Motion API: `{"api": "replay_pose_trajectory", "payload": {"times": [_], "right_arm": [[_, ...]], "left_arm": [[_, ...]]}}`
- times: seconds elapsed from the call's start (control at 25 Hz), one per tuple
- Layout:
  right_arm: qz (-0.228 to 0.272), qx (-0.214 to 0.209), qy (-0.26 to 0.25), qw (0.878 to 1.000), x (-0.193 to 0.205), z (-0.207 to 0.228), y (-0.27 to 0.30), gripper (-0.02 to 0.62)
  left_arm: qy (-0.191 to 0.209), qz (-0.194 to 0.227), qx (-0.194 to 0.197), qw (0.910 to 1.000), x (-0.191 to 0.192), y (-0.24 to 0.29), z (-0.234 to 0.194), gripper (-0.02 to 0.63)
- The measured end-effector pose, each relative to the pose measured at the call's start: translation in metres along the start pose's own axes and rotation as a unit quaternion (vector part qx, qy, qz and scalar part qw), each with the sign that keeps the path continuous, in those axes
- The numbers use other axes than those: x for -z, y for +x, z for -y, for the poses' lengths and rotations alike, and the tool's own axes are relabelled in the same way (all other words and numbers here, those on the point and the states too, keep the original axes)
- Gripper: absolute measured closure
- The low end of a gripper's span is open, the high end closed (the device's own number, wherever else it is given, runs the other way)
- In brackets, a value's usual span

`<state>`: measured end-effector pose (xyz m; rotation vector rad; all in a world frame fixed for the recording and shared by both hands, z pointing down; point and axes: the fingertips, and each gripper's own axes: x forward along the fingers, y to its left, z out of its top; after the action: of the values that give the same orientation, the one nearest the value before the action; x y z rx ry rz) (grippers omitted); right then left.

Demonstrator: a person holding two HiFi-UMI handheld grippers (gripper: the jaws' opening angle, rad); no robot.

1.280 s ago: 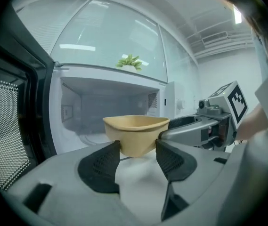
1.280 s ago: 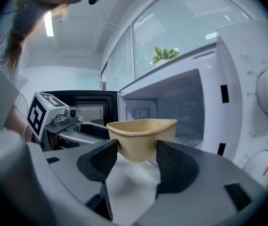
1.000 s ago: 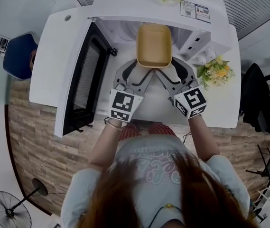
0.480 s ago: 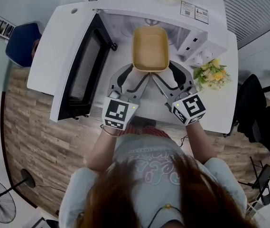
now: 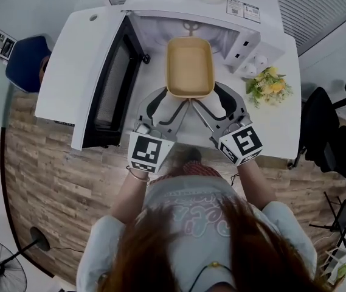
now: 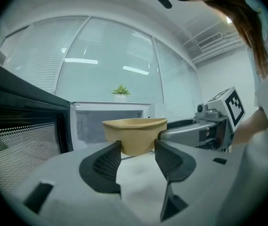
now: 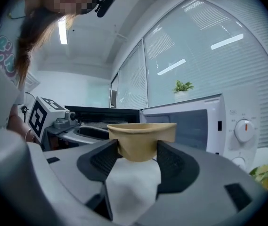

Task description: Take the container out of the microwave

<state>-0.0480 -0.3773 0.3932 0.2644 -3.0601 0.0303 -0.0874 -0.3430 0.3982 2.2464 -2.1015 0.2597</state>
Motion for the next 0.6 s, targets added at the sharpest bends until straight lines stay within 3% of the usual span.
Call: {"api": "replay_pose_trajectory", "payload": {"times": [0.6], "right_arm": [[0.014, 0.061, -0.012, 0.998, -0.013, -0.084, -0.041, 0.344]], "left_arm": [[0.018, 0.013, 0.061, 0.9979, -0.007, -0.085, 0.026, 0.390]]}}
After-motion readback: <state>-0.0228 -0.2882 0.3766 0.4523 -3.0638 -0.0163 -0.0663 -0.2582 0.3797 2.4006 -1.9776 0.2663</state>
